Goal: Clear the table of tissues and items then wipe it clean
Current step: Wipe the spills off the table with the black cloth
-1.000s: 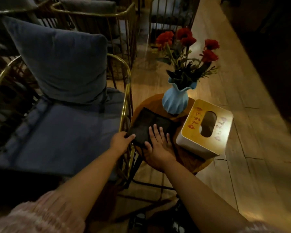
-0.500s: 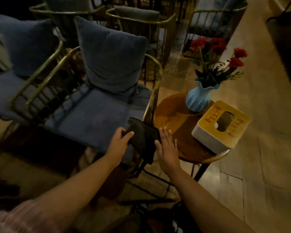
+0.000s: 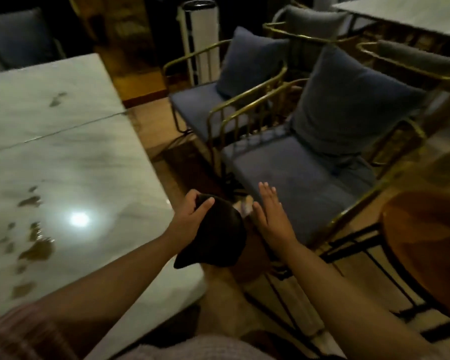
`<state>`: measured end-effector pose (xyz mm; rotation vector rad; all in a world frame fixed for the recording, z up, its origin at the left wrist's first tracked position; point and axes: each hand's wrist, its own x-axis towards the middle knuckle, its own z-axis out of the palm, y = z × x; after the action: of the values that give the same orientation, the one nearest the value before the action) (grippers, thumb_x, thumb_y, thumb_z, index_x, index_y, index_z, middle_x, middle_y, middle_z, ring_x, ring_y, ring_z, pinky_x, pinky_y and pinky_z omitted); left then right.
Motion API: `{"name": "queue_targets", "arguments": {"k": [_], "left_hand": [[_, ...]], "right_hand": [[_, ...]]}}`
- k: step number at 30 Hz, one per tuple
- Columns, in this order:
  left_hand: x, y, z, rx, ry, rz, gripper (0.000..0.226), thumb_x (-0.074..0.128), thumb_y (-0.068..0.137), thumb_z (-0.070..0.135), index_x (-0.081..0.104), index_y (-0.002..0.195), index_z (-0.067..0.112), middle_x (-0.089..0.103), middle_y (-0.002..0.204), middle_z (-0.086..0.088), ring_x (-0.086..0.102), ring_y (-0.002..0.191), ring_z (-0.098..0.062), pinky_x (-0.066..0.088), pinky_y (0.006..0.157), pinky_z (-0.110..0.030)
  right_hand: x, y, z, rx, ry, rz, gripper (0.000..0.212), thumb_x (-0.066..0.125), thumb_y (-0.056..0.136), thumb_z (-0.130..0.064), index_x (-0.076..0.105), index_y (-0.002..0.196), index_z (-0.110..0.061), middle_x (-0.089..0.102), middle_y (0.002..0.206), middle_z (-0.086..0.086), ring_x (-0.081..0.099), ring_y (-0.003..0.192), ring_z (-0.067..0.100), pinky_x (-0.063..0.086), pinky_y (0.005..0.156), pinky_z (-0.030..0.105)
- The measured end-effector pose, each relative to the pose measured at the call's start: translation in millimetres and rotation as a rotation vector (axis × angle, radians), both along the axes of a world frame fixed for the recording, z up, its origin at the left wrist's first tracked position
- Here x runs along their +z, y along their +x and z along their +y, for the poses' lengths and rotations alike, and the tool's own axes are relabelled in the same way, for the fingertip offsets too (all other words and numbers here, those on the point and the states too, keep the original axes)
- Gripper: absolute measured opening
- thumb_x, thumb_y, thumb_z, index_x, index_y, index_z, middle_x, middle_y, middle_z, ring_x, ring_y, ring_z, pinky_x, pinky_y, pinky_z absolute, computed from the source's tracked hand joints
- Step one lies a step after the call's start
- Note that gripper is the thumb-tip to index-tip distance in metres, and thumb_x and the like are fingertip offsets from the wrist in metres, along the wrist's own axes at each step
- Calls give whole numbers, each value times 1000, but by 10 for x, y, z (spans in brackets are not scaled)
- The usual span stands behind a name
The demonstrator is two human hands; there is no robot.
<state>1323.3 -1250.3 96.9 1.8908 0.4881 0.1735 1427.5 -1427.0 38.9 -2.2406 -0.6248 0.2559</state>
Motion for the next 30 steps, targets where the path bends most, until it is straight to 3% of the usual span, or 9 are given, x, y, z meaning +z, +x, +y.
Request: {"name": "queue_targets", "arguments": {"k": [6,11,13,15,18,21,23,25,30], "left_hand": [[-38,-765,883,249,-88,65,30,45,97,33,48,104,4,55,94,-10,56,88,-17,45,68,-24],[-329,-1446,1780,370,-74,260,31,47,97,33,47,103,3,54,98,-10,54,92,-20,42,64,-25],[-481,-1605,2062,347,7,360,28,48,96,31,45,102,4,51,98,-8,53,100,-26,41,71,-29],[-594,-1691,2212,340,87,403,36,51,95,27,41,121,4,48,118,-11,46,120,-30,40,89,-32],[-696,-1736,2070,362,391,393,72,51,94,32,8,149,10,9,157,-10,10,144,-27,13,115,-38],[-962,-1786,1689,227,623,501,73,11,91,60,-22,144,20,-25,153,-1,-23,141,-22,-14,111,-40],[-1167,-1880,1466,167,695,592,72,-9,87,62,-14,146,21,-12,157,-2,-16,144,-25,-10,115,-47],[-1364,-1972,1396,107,660,617,69,-1,93,59,9,150,21,7,158,1,3,145,-25,3,113,-50],[-1424,-2307,1596,-21,769,581,69,9,88,71,6,149,38,-8,158,7,-9,144,-27,3,110,-53]], "right_hand": [[7,-310,1149,240,-104,-33,56,32,101,-37,9,150,-22,6,159,-5,-3,145,11,10,116,36],[-251,-786,1882,384,-188,-2,58,30,100,-40,7,151,-24,3,159,-3,-5,146,13,12,119,41],[-350,-930,2056,430,-246,-19,59,30,100,-42,6,151,-24,1,159,-3,-5,146,13,9,118,38],[-419,-1016,2200,475,-322,-42,59,29,100,-42,4,151,-24,-1,159,-2,-6,146,14,7,117,36],[-492,-1072,2299,505,-423,-76,59,27,101,-42,3,151,-23,-6,159,-2,-9,146,15,0,117,35],[-598,-1104,2317,554,-554,-153,60,22,101,-43,-5,150,-22,-18,155,-4,-14,145,15,-8,116,35],[-699,-1134,2305,587,-623,-194,63,10,96,-54,-16,145,-25,-27,148,-5,-21,142,15,-14,113,37],[-782,-1170,2300,570,-614,-229,69,-6,82,-61,-18,142,-30,-27,148,-7,-26,138,10,-17,112,36],[-803,-1083,2461,544,-552,-255,76,-5,79,-62,4,149,-35,-13,154,-12,-15,143,9,-14,114,38]]}}
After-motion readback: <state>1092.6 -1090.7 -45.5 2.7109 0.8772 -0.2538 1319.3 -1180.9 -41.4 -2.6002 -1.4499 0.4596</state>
